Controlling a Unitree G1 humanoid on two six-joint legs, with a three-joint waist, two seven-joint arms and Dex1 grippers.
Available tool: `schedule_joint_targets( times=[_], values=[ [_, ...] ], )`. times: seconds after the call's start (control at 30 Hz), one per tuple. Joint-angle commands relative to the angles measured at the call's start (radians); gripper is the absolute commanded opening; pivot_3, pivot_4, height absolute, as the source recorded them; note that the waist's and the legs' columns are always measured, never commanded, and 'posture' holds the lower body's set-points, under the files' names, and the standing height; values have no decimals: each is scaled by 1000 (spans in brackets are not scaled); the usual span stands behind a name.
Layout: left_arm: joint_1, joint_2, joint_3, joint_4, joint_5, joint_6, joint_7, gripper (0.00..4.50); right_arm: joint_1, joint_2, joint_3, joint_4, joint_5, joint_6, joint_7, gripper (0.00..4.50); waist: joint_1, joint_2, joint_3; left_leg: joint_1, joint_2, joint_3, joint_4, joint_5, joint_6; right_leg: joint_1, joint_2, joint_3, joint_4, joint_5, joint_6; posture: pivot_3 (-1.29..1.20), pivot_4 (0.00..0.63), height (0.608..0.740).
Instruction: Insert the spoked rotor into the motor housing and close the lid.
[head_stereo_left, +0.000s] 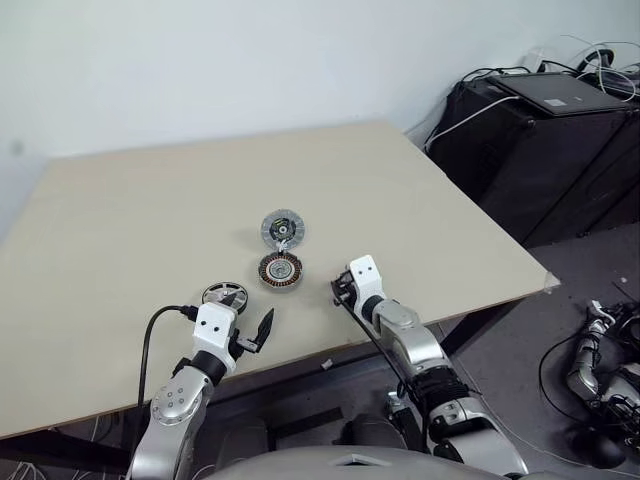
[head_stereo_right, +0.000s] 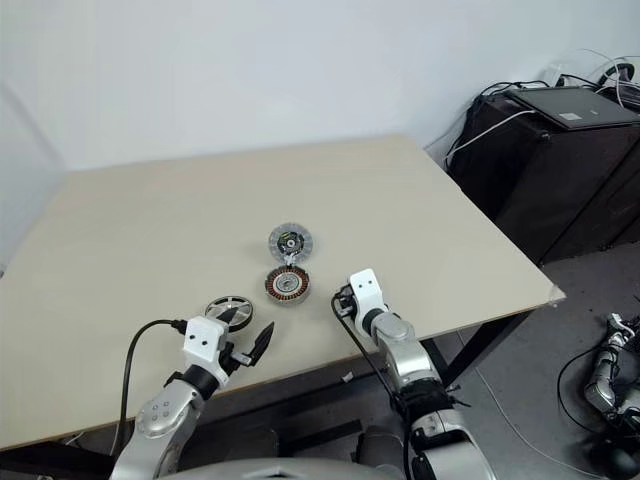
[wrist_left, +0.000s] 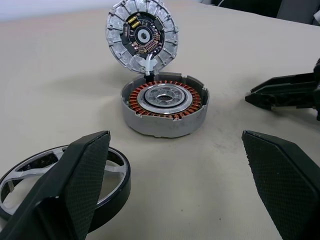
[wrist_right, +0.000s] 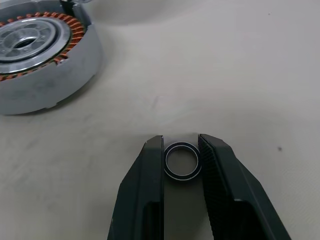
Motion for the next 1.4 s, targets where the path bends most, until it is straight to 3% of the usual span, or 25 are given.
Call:
schedule_joint_targets(
  times=[0.03, 0.2, 0.33, 0.87, 1.4],
  values=[
    [-12, 1, 3, -22, -2, -18, 1, 4500, 10, 9, 34, -123, 10, 38, 35, 677, 0, 0, 0, 0, 0, 0, 0, -1, -1, 0, 0, 0, 0, 0, 0, 0, 0, 740],
    [-15, 0, 1, -17, -2, -17, 0, 4500, -15, 27, 90, -261, 0, 85, 56, 677, 0, 1, 1, -1, 0, 0, 0, -1, -1, -2, 0, 1, 1, 0, 0, 0, 0, 740],
    [-17, -3, -3, -15, -2, -17, 0, 4500, -69, 50, 130, -259, -12, 102, 63, 677, 0, 1, 1, -1, 0, 0, 0, -2, -3, -2, 0, 1, 1, 0, 0, 0, 0, 740],
    [26, -18, 0, -38, 1, -28, 28, 4500, -304, 127, 156, 186, -75, -53, 40, 677, -2, 1, 2, -1, 0, 1, 0, 0, 1, -2, 1, 1, 1, 0, 0, 0, 0, 740],
    [56, -22, 9, -59, 2, -43, 55, 4500, -411, 169, 127, 418, -90, -153, 41, 677, -3, 2, 2, -1, 0, 1, 0, 0, 0, -2, 1, 1, 1, 0, 0, 0, 0, 740]
  ],
)
